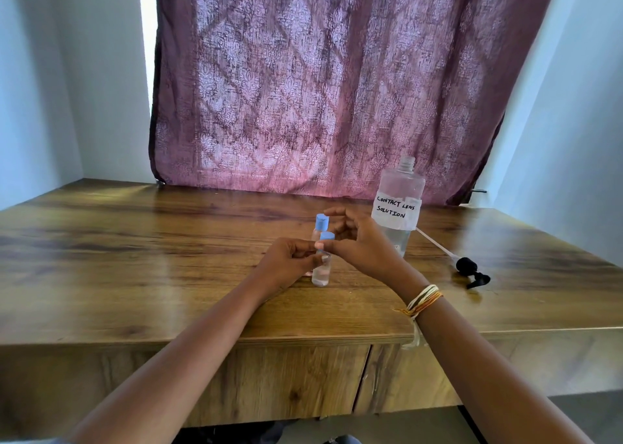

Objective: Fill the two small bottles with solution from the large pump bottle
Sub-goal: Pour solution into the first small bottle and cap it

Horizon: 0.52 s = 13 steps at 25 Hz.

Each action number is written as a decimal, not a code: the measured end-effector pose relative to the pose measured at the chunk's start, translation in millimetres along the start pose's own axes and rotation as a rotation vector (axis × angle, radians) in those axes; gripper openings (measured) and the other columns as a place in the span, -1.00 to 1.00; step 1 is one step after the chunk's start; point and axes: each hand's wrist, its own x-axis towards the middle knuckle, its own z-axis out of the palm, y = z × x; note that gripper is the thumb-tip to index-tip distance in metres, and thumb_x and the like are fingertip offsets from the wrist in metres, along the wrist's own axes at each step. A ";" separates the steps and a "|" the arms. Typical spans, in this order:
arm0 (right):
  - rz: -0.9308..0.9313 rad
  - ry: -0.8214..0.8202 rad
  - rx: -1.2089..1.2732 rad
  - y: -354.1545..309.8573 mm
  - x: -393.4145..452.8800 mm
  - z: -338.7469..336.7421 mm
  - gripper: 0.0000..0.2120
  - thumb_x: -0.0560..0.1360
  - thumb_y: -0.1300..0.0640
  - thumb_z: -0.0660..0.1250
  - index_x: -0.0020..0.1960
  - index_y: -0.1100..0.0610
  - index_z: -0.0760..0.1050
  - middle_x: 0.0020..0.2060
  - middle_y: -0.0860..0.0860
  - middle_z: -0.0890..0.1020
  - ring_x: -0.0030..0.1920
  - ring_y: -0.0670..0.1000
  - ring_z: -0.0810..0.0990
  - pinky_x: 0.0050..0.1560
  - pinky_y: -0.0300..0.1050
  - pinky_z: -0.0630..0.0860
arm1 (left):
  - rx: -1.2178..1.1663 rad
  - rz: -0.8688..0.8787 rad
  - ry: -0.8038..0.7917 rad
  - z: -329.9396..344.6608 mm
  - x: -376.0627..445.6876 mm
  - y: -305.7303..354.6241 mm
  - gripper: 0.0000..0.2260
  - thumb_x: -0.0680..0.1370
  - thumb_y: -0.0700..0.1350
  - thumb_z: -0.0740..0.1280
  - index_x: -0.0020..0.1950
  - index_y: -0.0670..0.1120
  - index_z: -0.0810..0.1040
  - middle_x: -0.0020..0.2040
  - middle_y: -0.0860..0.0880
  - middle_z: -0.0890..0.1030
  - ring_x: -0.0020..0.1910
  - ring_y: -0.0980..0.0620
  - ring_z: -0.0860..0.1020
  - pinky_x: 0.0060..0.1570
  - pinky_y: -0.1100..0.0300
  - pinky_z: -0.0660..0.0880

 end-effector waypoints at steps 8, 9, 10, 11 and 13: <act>-0.009 -0.063 0.091 -1.8 -1.0 -2.3 -0.56 0.48 0.37 0.36 0.31 0.14 0.39 0.04 0.13 0.71 0.08 0.01 0.68 0.15 -0.03 0.58 | 0.033 0.009 -0.014 -1.1 1.4 -2.6 -0.86 0.50 -0.14 0.41 0.01 0.07 0.67 -0.15 0.11 0.73 -0.09 0.13 0.68 -0.03 0.18 0.62; -0.003 -0.039 0.096 -1.5 -1.5 -1.4 -0.62 0.48 0.37 0.37 0.24 0.13 0.42 0.00 0.13 0.71 0.06 0.01 0.69 0.14 -0.02 0.59 | 0.031 0.007 -0.014 -1.3 1.6 -3.0 -0.86 0.51 -0.14 0.41 0.01 0.07 0.67 -0.16 0.12 0.73 -0.10 0.15 0.68 -0.05 0.20 0.61; 0.003 -0.019 0.107 -0.6 -1.9 0.0 -0.66 0.47 0.35 0.39 0.18 0.13 0.44 -0.02 0.14 0.72 0.05 0.02 0.69 0.15 0.01 0.60 | 0.030 0.005 -0.014 -1.2 1.7 -3.1 -0.86 0.51 -0.15 0.41 0.00 0.07 0.67 -0.18 0.13 0.72 -0.12 0.17 0.67 -0.08 0.22 0.61; 0.008 -0.001 0.112 0.7 -2.6 1.1 -0.69 0.46 0.33 0.42 0.13 0.11 0.46 -0.03 0.14 0.72 0.04 0.03 0.70 0.16 0.05 0.60 | 0.033 0.002 -0.012 -1.2 1.8 -2.8 -0.86 0.51 -0.15 0.41 -0.01 0.08 0.67 -0.19 0.15 0.72 -0.14 0.19 0.67 -0.10 0.24 0.60; 0.009 0.041 0.114 1.8 -3.2 2.4 -0.71 0.43 0.30 0.46 0.04 0.03 0.48 -0.06 0.13 0.73 0.01 0.02 0.71 0.15 0.07 0.61 | 0.046 0.005 -0.010 -0.9 1.9 -2.6 -0.85 0.51 -0.16 0.41 -0.02 0.09 0.66 -0.20 0.16 0.72 -0.15 0.21 0.67 -0.13 0.27 0.59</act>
